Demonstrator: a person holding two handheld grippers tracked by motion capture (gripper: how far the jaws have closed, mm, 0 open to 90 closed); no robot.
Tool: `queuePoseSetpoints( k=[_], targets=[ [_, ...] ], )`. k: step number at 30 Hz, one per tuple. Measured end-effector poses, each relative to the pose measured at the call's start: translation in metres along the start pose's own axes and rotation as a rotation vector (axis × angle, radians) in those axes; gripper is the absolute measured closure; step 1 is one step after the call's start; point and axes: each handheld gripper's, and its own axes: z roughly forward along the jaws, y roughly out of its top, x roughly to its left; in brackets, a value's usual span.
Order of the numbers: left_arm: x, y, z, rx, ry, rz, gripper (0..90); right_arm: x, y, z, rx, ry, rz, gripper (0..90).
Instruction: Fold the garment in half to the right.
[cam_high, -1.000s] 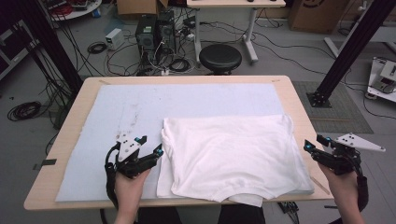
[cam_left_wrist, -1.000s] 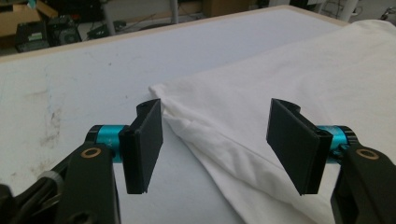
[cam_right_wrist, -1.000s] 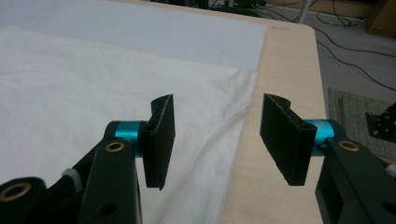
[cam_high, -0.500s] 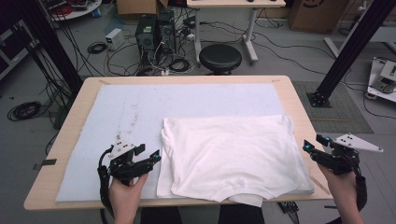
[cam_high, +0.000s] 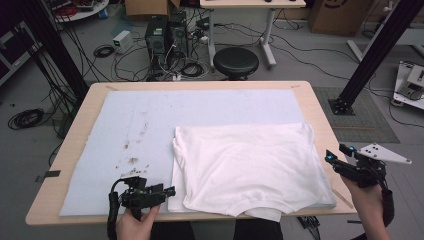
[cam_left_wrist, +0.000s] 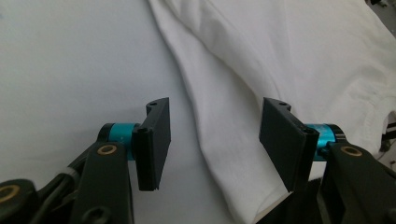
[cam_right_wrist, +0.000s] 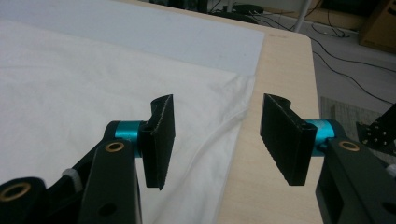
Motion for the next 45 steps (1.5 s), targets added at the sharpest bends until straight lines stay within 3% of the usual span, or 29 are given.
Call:
queuePoseSetpoints(
  k=[2,11,15,19,23,24,25,28,32,35,37,39,41,45],
  targets=[
    [-0.001,0.001,0.002,-0.005,0.000,-0.005,43.6,0.001,0.000,0.000,-0.001,0.004,0.000,45.8],
    [-0.020,0.008,0.027,0.014,-0.078,-0.027,40.6,0.010,0.006,-0.001,-0.008,0.028,-0.004,45.2],
    [-0.028,0.013,0.039,0.031,-0.103,-0.024,41.6,0.022,0.017,0.001,-0.007,0.086,0.003,44.9],
    [-0.036,0.015,0.048,0.028,-0.076,0.013,56.4,0.037,0.036,0.011,-0.022,0.183,-0.002,46.3],
    [-0.037,0.014,0.051,0.016,-0.047,0.039,74.0,0.061,0.063,0.038,0.007,0.289,-0.046,47.0],
    [-0.037,0.014,0.051,0.016,-0.047,0.039,75.9,0.061,0.063,0.038,0.007,0.289,-0.046,47.0],
    [-0.034,0.014,0.051,0.014,-0.051,0.029,78.1,0.084,0.084,0.063,0.037,0.354,-0.094,47.3],
    [-0.033,0.013,0.051,0.009,-0.060,0.012,78.9,0.105,0.104,0.091,0.072,0.430,-0.108,47.9],
    [-0.030,0.012,0.051,0.004,-0.072,0.005,79.5,0.143,0.132,0.137,0.122,0.516,-0.142,48.2],
    [-0.027,0.012,0.051,0.002,-0.088,-0.014,79.7,0.174,0.148,0.172,0.174,0.580,-0.141,49.2],
    [-0.025,0.011,0.051,0.001,-0.099,-0.027,79.8,0.194,0.155,0.194,0.197,0.602,-0.142,50.3],
    [-0.025,0.010,0.051,-0.005,-0.104,-0.040,79.8,0.216,0.160,0.217,0.237,0.603,-0.172,50.8],
    [-0.024,0.010,0.052,-0.006,-0.110,-0.044,79.8,0.236,0.163,0.238,0.299,0.596,-0.175,50.7],
    [-0.022,0.011,0.052,-0.003,-0.127,-0.053,79.8,0.273,0.161,0.268,0.339,0.585,-0.195,51.7]
  ],
)
